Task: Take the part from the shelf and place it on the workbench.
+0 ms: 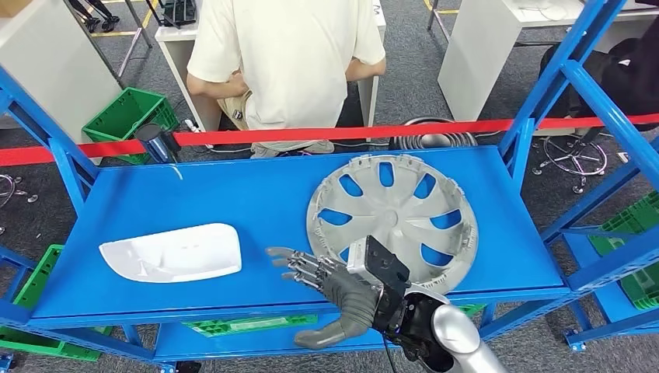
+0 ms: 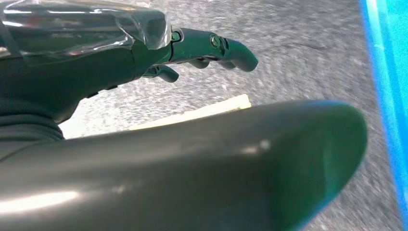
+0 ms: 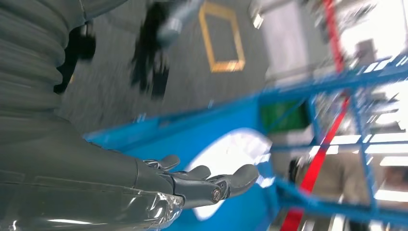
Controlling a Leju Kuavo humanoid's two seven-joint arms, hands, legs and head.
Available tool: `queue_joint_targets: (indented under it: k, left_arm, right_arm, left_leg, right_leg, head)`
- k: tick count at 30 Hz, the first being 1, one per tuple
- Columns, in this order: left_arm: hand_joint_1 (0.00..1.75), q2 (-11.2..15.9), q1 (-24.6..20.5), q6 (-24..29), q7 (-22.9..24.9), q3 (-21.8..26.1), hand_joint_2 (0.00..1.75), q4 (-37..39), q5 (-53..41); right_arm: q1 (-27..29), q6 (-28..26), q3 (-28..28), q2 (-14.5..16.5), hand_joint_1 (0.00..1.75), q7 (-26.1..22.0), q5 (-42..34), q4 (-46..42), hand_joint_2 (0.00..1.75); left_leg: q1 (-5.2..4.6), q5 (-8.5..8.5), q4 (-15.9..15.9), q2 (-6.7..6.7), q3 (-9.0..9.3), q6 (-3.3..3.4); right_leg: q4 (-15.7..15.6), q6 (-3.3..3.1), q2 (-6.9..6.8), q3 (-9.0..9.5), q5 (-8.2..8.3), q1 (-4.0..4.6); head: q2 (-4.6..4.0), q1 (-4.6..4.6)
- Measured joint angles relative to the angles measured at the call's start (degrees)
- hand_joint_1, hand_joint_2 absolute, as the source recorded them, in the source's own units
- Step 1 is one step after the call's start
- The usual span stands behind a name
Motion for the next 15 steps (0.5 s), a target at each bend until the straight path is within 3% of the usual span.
queue_joint_targets:
  k: [2,3,6,7,8,9,11,13,15]
  left_arm:
    - [0.0,-0.2,0.2,0.5,0.2,0.1,0.0,0.3,0.3]
    - [0.0,-0.3,0.2,0.6,0.3,0.2,0.0,0.4,0.3]
    - [0.0,-0.5,0.2,0.8,0.2,0.3,0.0,0.5,0.7]
    - [0.0,-0.5,0.2,0.9,0.1,0.3,0.0,0.5,0.7]
    - [0.0,-0.6,0.3,1.0,0.0,0.3,0.0,0.6,0.6]
    - [0.0,-0.6,0.3,1.0,-0.1,0.3,0.0,0.6,0.5]
    - [0.0,-0.7,0.2,1.2,-0.3,0.3,0.0,0.6,0.3]
    - [0.0,-0.8,0.2,1.8,-0.4,0.3,0.0,0.6,0.1]
    - [0.0,-1.0,0.1,3.2,-0.5,0.2,0.0,0.6,-0.3]
  right_arm:
    - [-0.4,-2.4,0.1,0.1,0.0,-0.7,3.5,0.2,1.75]
    - [-0.8,-3.4,0.1,0.1,0.0,-0.9,4.8,0.4,1.75]
    - [-1.3,-6.4,0.2,0.1,0.0,-1.3,8.3,0.8,1.75]
    - [-1.3,-7.3,0.3,0.1,0.0,-1.3,9.5,1.0,1.75]
    - [-1.3,-8.1,0.3,0.1,0.0,-1.3,10.7,1.1,1.75]
    - [-1.5,-8.9,0.3,0.1,0.0,-1.3,11.9,1.3,1.75]
    - [-1.9,-10.8,0.3,0.1,0.0,-1.5,15.2,1.5,1.75]
    - [-2.4,-13.4,0.3,0.1,0.0,-1.6,19.3,1.7,1.75]
    - [-2.7,-16.6,0.1,0.1,0.0,-1.6,23.3,1.9,1.75]
  left_leg:
    - [0.17,0.54,-1.2,0.02,0.88,0.64]
    - [0.27,0.89,-1.8,0.06,1.38,0.97]
    - [0.14,1.21,-2.4,0.09,1.86,1.44]
    - [0.04,1.16,-2.4,0.03,1.85,1.46]
    - [-0.04,1.11,-2.4,-0.04,1.86,1.47]
    - [-0.09,1.04,-2.3,-0.14,1.88,1.43]
    - [-0.15,0.75,-1.9,-0.36,1.87,1.15]
    - [-0.39,0.28,-1.2,-0.5,1.7,0.67]
    - [-0.51,0.05,-1.0,-0.52,1.59,0.26]
  right_leg:
    - [0.4,0.5,-0.1,-0.18,-0.37,-0.02]
    - [1.9,0.45,-0.13,-0.9,-1.13,0.04]
    - [12.3,-0.13,-0.17,-6.16,-5.09,0.08]
    - [14.9,-0.03,-0.18,-7.68,-5.76,0.07]
    - [15.6,0.3,-0.18,-8.25,-5.55,0.07]
    - [13.8,0.77,-0.19,-7.63,-4.48,0.06]
    - [5.8,1.4,-0.19,-4.01,-1.18,0.09]
    - [0.2,0.94,-0.19,-1.24,0.85,0.26]
    - [-0.5,0.16,-0.18,-0.79,1.24,0.47]
  head:
    - [0.0,0.07]
    - [0.0,0.14]
    - [0.0,0.28]
    - [0.0,0.28]
    - [0.0,0.28]
    - [0.0,0.28]
    - [0.0,0.29]
    - [0.0,0.24]
    - [0.0,0.2]
